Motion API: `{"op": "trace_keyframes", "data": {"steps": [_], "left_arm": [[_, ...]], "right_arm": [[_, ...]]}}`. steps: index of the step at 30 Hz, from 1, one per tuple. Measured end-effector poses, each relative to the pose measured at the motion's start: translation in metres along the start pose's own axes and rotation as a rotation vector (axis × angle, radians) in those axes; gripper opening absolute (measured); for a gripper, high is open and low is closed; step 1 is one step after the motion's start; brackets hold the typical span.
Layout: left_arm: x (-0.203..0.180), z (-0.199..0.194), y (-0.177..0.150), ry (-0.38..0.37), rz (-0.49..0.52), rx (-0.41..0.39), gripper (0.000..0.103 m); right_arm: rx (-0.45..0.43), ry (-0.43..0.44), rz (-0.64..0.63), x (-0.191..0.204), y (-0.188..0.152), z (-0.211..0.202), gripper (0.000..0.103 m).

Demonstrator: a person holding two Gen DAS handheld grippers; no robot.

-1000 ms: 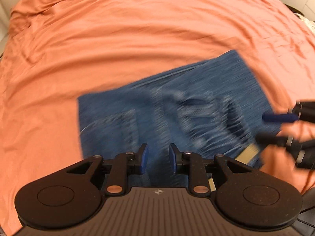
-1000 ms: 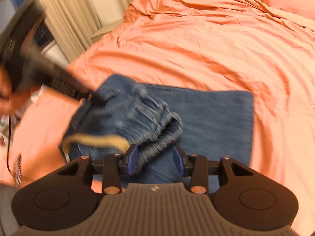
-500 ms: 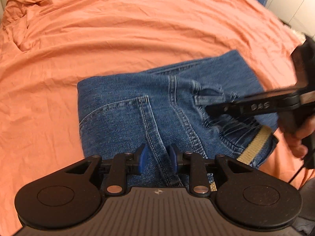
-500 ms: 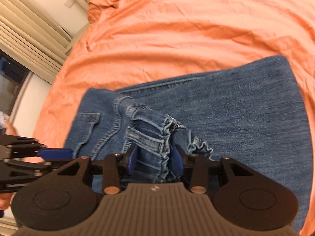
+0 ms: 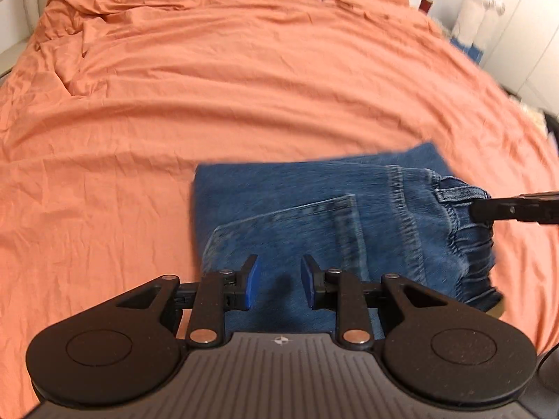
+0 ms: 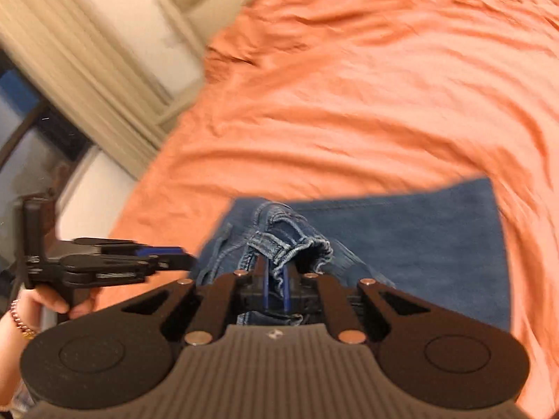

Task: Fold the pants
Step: 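Grasp the gathered waistband with the right gripper and lift it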

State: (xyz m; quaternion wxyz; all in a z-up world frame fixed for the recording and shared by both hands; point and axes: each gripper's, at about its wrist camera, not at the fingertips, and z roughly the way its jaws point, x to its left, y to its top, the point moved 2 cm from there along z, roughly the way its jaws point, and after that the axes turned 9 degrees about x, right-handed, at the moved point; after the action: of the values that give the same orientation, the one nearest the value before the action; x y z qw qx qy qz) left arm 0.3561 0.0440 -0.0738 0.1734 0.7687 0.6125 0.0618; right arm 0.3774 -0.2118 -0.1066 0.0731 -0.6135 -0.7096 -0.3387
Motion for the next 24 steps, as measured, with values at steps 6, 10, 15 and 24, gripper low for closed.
{"op": "trace_keyframes", "data": {"steps": [6,10,15,24], "left_arm": [[-0.005,0.028,-0.010,0.044,0.036,0.066,0.032],[-0.005,0.040,-0.012,0.038,0.039,0.095,0.031],[-0.004,0.044,-0.011,0.016,0.034,0.093,0.031],[-0.003,0.034,-0.010,0.044,-0.009,0.045,0.031]], "right_arm": [[0.050,-0.013,0.138,-0.052,-0.024,0.035,0.002],[0.056,0.041,0.163,-0.062,-0.025,0.046,0.011],[0.053,0.078,0.208,-0.075,-0.019,0.054,0.032],[0.026,0.076,0.159,-0.061,-0.004,0.066,0.014]]}}
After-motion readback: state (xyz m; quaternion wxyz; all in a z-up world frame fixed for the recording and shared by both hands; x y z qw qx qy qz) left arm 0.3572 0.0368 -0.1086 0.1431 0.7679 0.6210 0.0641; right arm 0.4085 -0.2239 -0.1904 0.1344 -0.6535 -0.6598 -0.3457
